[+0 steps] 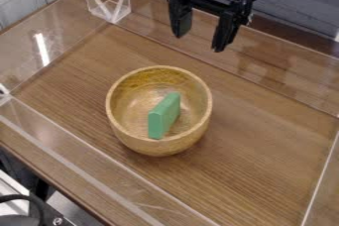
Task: Remove the green block from inside the brown bowl and put it on the table
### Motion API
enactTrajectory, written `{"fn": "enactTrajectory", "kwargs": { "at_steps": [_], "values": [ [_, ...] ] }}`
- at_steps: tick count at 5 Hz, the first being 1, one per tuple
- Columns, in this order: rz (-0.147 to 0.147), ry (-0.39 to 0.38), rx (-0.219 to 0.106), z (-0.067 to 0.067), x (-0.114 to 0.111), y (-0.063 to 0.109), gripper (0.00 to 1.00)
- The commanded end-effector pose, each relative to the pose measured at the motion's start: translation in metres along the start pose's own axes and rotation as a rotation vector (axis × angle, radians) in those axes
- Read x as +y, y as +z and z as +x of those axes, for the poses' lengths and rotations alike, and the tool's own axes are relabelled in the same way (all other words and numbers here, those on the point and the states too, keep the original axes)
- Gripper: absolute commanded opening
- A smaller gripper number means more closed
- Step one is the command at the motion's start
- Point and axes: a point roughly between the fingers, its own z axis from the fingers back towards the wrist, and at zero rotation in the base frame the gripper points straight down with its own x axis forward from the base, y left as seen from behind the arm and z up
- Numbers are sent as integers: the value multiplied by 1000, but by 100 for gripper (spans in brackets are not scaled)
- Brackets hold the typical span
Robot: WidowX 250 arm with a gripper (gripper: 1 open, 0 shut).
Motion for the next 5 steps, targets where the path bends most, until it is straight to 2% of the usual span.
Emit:
{"fn": "enactTrajectory", "kwargs": {
  "at_steps": [1,2,3,5],
  "values": [
    [1,-6,10,-15,7,-15,100],
    [3,-15,15,-37,13,-35,100],
    [-1,-22,-2,-43,15,-46,100],
    [-16,-47,-37,-47,16,-63,100]
  ]
}}
